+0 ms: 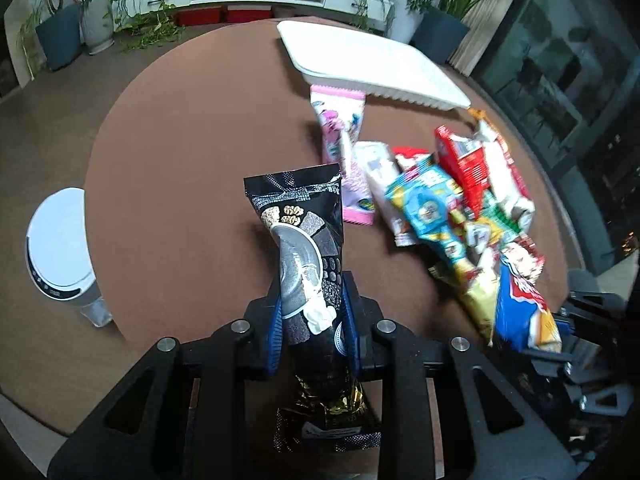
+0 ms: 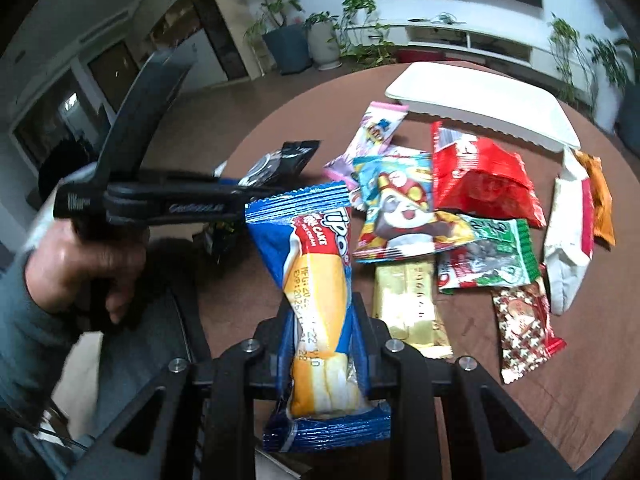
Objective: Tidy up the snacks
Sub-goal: 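Carry both packs over the white tray and lower them in, then open both tools and withdraw them from the tray, then grasp the blue panda chip bag with the left tool while the right tool grasps the red-and-white sausage stick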
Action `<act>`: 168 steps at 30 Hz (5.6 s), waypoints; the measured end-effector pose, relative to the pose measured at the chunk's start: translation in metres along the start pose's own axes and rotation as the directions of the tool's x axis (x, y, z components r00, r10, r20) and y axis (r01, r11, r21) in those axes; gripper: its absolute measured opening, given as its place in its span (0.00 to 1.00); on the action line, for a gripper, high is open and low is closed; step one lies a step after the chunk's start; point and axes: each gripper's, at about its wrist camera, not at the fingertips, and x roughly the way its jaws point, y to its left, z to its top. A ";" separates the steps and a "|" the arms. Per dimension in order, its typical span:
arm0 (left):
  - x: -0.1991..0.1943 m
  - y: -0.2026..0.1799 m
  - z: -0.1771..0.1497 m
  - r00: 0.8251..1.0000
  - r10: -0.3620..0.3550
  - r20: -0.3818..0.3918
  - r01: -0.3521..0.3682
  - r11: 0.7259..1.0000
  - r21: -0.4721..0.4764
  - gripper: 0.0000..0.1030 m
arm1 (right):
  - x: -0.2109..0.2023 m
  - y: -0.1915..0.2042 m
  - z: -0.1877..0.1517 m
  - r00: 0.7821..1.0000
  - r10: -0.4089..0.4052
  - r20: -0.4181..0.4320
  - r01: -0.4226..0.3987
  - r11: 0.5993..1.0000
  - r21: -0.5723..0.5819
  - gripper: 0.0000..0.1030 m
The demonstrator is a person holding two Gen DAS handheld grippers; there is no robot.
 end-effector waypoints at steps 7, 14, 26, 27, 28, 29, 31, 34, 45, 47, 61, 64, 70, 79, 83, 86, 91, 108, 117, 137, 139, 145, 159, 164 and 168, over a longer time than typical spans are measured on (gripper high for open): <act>-0.019 -0.007 0.023 0.993 -0.108 0.046 0.109 0.994 -0.028 0.22 | -0.028 -0.036 0.007 0.994 0.076 0.080 -0.087 0.984 0.157 0.26; -0.028 0.005 0.083 0.986 -0.126 0.106 0.129 0.991 -0.030 0.22 | -0.071 -0.118 0.030 0.981 -0.005 0.192 -0.062 0.937 0.344 0.26; 0.012 0.009 0.219 0.989 -0.102 0.105 0.102 0.995 0.007 0.22 | -0.087 -0.249 0.138 0.931 -0.288 0.223 0.136 0.843 0.520 0.26; 0.022 0.007 0.231 0.990 -0.104 0.097 0.103 0.995 0.014 0.22 | -0.074 -0.248 0.155 0.938 -0.275 0.209 0.137 0.852 0.505 0.26; 0.033 0.005 0.240 0.991 -0.108 0.084 0.107 0.994 0.023 0.22 | -0.064 -0.247 0.166 0.944 -0.263 0.200 0.136 0.860 0.491 0.26; 0.046 0.000 0.250 0.991 -0.108 0.072 0.107 0.994 0.029 0.23 | -0.054 -0.244 0.177 0.948 -0.258 0.189 0.141 0.869 0.475 0.26; 0.067 -0.008 0.265 0.994 -0.094 0.049 0.092 0.995 0.046 0.22 | -0.036 -0.238 0.193 0.956 -0.249 0.157 0.159 0.885 0.437 0.26; 0.092 -0.018 0.283 0.997 -0.080 0.019 0.078 0.995 0.067 0.23 | 0.007 -0.228 0.219 0.968 -0.232 0.092 0.179 0.904 0.389 0.26; 0.167 -0.031 0.287 0.996 -0.009 -0.087 0.013 0.998 0.056 0.23 | 0.077 -0.240 0.237 0.963 -0.258 -0.082 0.270 0.902 0.337 0.26; 0.176 -0.032 0.288 0.995 -0.005 -0.100 0.010 0.999 0.048 0.24 | 0.081 -0.240 0.229 0.960 -0.261 -0.101 0.280 0.899 0.338 0.26; 0.174 -0.029 0.279 0.995 0.004 -0.099 0.000 0.999 0.038 0.26 | 0.100 -0.234 0.218 0.951 -0.271 -0.149 0.306 0.895 0.326 0.32; 0.161 -0.028 0.278 0.997 -0.004 -0.071 0.006 0.999 0.032 0.34 | 0.094 -0.233 0.218 0.948 -0.288 -0.135 0.316 0.892 0.322 0.39; 0.116 -0.027 0.272 0.998 -0.053 0.022 0.053 0.998 0.022 0.75 | 0.058 -0.225 0.220 0.946 -0.317 -0.071 0.322 0.888 0.329 0.59; 0.025 -0.033 0.205 0.974 -0.146 0.176 0.144 0.989 0.019 0.99 | -0.061 -0.179 0.191 0.911 -0.323 0.257 0.230 0.914 0.335 0.90; -0.001 -0.048 0.142 0.956 -0.183 0.227 0.171 0.983 0.073 1.00 | -0.084 -0.157 0.146 0.904 -0.315 0.289 0.212 0.917 0.337 0.93; -0.001 -0.057 0.095 0.964 -0.170 0.205 0.160 0.985 0.063 1.00 | -0.090 -0.145 0.102 0.907 -0.319 0.274 0.206 0.905 0.371 0.92; 0.021 -0.054 0.031 0.993 -0.087 0.077 0.099 0.980 -0.175 0.98 | -0.084 -0.121 0.026 0.916 -0.323 0.239 0.202 0.884 0.422 0.81; 0.042 -0.121 0.045 1.000 -0.007 0.026 0.008 0.999 -0.041 0.91 | -0.063 -0.068 -0.025 0.920 -0.328 0.214 0.242 0.906 0.348 0.65; 0.069 -0.126 0.058 0.999 0.029 -0.027 -0.029 0.999 0.021 0.75 | -0.062 -0.069 -0.028 0.924 -0.323 0.206 0.240 0.907 0.347 0.65; 0.064 -0.105 0.066 0.999 -0.047 0.005 0.047 0.999 0.016 0.33 | -0.061 -0.070 -0.031 0.928 -0.318 0.193 0.233 0.902 0.362 0.65; 0.062 -0.104 0.065 0.998 -0.058 0.011 0.057 0.998 0.013 0.31 | -0.060 -0.070 -0.031 0.931 -0.313 0.189 0.230 0.903 0.362 0.65; 0.056 -0.098 0.059 0.995 -0.094 0.020 0.094 0.996 -0.002 0.30 | -0.060 -0.067 -0.030 0.930 -0.315 0.191 0.234 0.904 0.357 0.63; 0.025 -0.072 0.033 0.980 -0.183 0.071 0.188 0.980 -0.065 0.30 | -0.066 -0.083 -0.011 0.931 -0.313 0.188 0.226 0.899 0.375 0.63; 0.017 -0.067 0.016 0.974 -0.216 0.070 0.221 0.972 -0.077 0.30 | -0.046 -0.099 0.011 0.956 -0.267 0.125 0.197 0.894 0.402 0.63; 0.015 -0.064 0.007 0.970 -0.233 0.070 0.239 0.967 -0.091 0.30 | -0.022 -0.112 0.029 0.963 -0.263 0.060 0.215 0.881 0.421 0.62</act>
